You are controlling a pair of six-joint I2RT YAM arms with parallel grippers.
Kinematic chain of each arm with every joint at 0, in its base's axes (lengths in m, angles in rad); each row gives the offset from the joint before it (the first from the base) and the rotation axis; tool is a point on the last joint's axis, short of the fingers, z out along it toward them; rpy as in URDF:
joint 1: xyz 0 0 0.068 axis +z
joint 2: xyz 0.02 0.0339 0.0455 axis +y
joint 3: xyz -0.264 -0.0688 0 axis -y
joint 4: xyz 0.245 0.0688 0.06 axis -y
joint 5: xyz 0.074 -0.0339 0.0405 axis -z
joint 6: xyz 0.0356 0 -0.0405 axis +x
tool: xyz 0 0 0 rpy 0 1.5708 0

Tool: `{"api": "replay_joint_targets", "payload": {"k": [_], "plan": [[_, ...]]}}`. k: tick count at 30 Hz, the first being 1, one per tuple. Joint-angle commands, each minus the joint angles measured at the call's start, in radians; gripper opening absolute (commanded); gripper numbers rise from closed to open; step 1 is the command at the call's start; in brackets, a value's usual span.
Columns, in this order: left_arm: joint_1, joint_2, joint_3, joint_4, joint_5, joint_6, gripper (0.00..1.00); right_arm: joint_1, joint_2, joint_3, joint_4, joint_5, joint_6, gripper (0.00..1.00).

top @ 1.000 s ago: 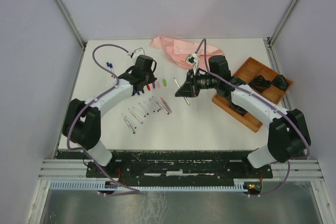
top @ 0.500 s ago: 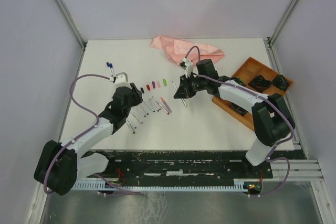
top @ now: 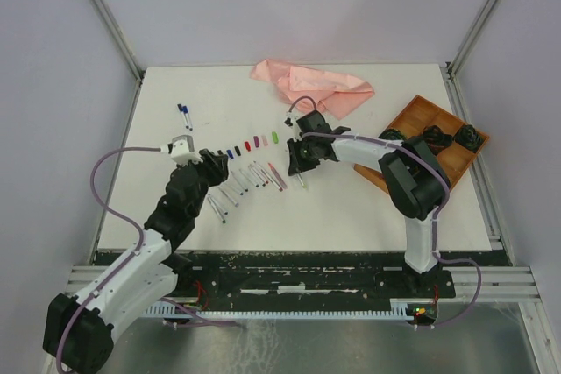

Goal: Open the pen caps
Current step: Place the pen at the center of the board.

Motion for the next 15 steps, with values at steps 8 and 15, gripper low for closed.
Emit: {"api": "replay_joint_targets", "payload": {"k": [8, 15], "plan": [[0.000, -0.142, -0.048, -0.036, 0.017, 0.000, 0.53, 0.044, 0.044, 0.066, -0.032, 0.173, 0.053, 0.16], [0.002, -0.177, -0.068, -0.050, 0.027, -0.024, 0.54, 0.045, 0.067, 0.084, -0.056, 0.140, 0.055, 0.24]]}}
